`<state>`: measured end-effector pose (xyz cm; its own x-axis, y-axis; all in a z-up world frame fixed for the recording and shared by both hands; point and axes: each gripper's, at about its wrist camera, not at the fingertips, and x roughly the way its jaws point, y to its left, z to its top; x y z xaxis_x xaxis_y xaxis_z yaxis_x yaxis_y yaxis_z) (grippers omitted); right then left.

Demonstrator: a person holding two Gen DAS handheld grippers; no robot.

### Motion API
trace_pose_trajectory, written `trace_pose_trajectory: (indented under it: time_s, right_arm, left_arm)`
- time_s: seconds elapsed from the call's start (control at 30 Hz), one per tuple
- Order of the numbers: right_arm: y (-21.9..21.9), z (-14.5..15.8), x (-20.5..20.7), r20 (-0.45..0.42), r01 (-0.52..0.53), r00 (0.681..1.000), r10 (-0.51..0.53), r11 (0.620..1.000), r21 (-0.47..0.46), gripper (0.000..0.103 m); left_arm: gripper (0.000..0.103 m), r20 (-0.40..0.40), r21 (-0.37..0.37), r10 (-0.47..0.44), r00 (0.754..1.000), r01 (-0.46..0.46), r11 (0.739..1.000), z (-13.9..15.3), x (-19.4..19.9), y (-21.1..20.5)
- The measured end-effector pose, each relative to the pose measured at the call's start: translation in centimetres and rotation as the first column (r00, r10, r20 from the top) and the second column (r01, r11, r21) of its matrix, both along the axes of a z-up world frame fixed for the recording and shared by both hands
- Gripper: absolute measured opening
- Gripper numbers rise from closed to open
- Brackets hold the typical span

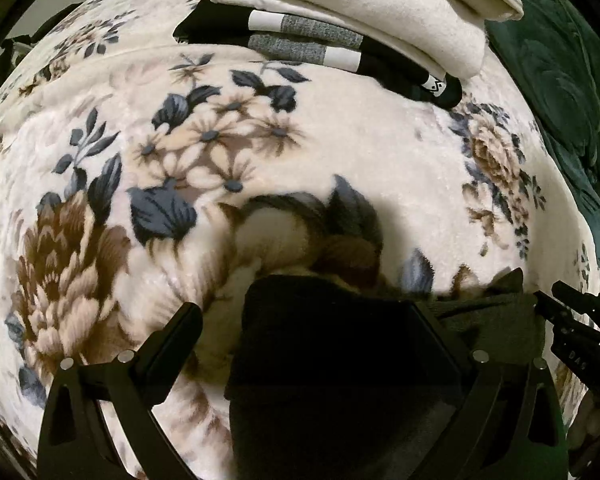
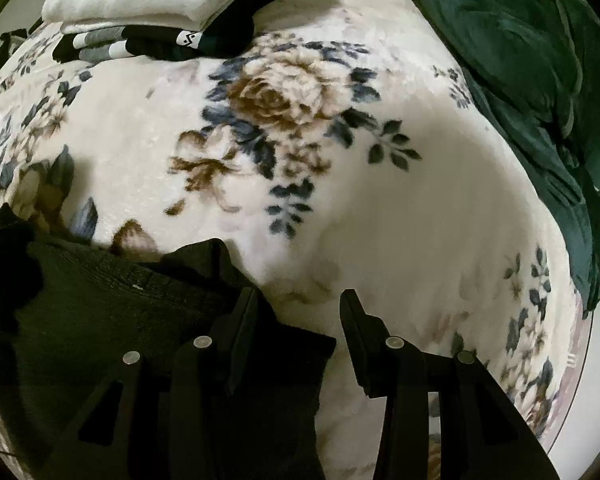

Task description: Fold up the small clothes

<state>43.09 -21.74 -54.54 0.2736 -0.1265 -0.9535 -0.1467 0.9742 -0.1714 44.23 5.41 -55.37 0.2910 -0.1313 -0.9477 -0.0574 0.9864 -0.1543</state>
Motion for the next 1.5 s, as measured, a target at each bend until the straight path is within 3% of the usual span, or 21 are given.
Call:
trace_pose_trajectory:
  time_s: [0.27, 0.43, 0.53, 0.63, 0.73, 1.07, 1.5]
  right_arm:
    - [2.7, -1.5, -2.6, 0.115, -0.086, 0.988, 0.104, 0.985, -0.149, 0.046]
    - [3.0, -1.9, -3.1, 0.164, -0.074, 0.981, 0.103, 0.982, -0.176, 0.046]
    - [2.9, -1.0, -2.6, 0.125, -0.059, 0.989, 0.075, 0.989, -0.134, 0.046]
    - [2.4, 0.3, -2.4, 0.019, 0.02, 1.0, -0.019, 0.999, -0.027, 0.047]
    - [2.5, 0.8, -2.8, -0.039, 0.06, 0.997, -0.061, 0.998, -0.017, 0.054]
    - [2.2, 0.8, -3.1, -0.084, 0.119, 0.99, -0.115, 0.992, 0.04, 0.058]
    - [1.6, 0.2, -2.7, -0.106, 0.124, 0.988, -0.116, 0.99, 0.07, 0.058]
  left_arm:
    - [0.103, 0.029, 0.041, -0.013, 0.999, 0.012, 0.999, 0.0, -0.4, -0.5]
    - [0.103, 0.033, 0.059, -0.014, 0.999, 0.012, 0.998, -0.2, -0.6, -0.8]
    - [0.103, 0.05, 0.106, -0.012, 0.999, 0.006, 0.994, 1.1, -1.1, -1.2]
    - [0.103, 0.062, 0.192, -0.04, 0.997, 0.028, 0.981, 2.7, -1.9, -2.4]
    - [0.103, 0.051, 0.229, -0.073, 0.996, 0.059, 0.972, 3.9, -2.9, -3.7]
    - [0.103, 0.011, 0.234, -0.124, 0.992, 0.118, 0.965, 4.0, -3.7, -5.8]
    - [0.103, -0.022, 0.243, -0.045, 0.999, 0.049, 0.969, 2.6, -2.9, -3.4]
